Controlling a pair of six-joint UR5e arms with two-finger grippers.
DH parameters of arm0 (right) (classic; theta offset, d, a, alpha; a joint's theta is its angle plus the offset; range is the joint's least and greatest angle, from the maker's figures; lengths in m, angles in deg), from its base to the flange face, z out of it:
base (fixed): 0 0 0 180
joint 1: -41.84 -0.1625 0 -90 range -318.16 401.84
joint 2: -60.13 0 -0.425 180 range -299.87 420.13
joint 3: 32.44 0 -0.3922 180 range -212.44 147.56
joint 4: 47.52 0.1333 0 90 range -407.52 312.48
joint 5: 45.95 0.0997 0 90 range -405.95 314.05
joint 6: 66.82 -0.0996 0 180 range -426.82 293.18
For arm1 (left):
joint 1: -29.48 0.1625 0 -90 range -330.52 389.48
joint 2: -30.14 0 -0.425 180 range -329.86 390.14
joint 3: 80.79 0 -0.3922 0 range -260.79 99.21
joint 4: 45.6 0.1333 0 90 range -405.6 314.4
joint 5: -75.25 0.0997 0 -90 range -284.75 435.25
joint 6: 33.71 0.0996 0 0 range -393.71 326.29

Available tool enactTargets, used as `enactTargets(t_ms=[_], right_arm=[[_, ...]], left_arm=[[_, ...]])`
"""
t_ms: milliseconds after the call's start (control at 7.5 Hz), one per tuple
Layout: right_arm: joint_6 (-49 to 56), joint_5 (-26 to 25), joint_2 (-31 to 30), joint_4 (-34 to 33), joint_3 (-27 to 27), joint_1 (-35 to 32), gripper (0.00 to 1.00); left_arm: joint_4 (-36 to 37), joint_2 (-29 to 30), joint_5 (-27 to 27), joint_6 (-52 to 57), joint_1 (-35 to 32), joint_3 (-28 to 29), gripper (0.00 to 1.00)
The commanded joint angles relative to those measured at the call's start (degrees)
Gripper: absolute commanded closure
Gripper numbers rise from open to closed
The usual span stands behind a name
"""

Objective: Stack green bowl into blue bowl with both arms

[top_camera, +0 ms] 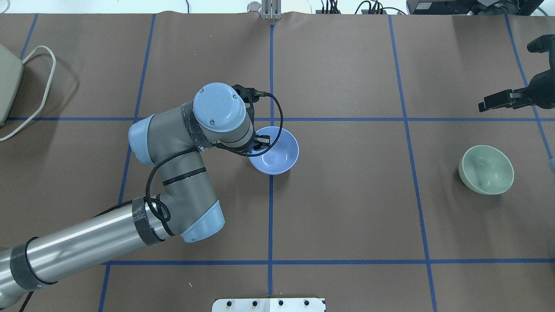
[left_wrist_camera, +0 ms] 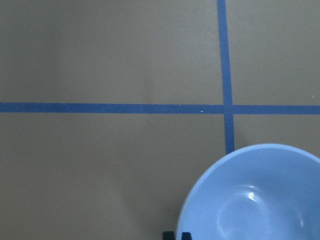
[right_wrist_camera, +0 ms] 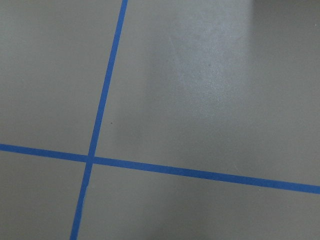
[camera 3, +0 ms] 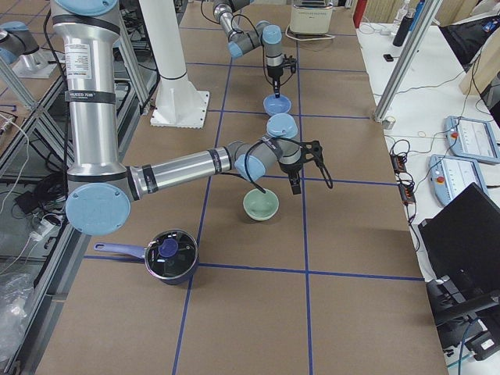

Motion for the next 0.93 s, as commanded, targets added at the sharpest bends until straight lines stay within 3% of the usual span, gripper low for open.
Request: enactTargets(t_ms=[0, 133, 400, 533, 800], right_arm=[[0.0, 0.0, 0.0, 0.0, 0.0, 0.0, 0.0], [0.0, 0.0, 0.0, 0.0, 0.0, 0.0, 0.0], [0.0, 0.0, 0.0, 0.0, 0.0, 0.0, 0.0], [0.0, 0.0, 0.0, 0.0, -0.1, 0.0, 0.0], [0.3, 0.0, 0.0, 0.0, 0.0, -0.1, 0.0]], left_arm=[[-1.4, 0.0, 0.5, 0.0, 0.4, 0.9, 1.0], [-1.4, -0.1, 0.5, 0.1, 0.4, 0.9, 0.98], [-1.4, -0.3, 1.1, 0.4, 0.4, 0.8, 0.22], [-1.4, -0.2, 1.5, 0.4, 0.3, 0.4, 0.03], [0.4, -1.0, 1.0, 0.6, -3.2, -5.1, 0.03]])
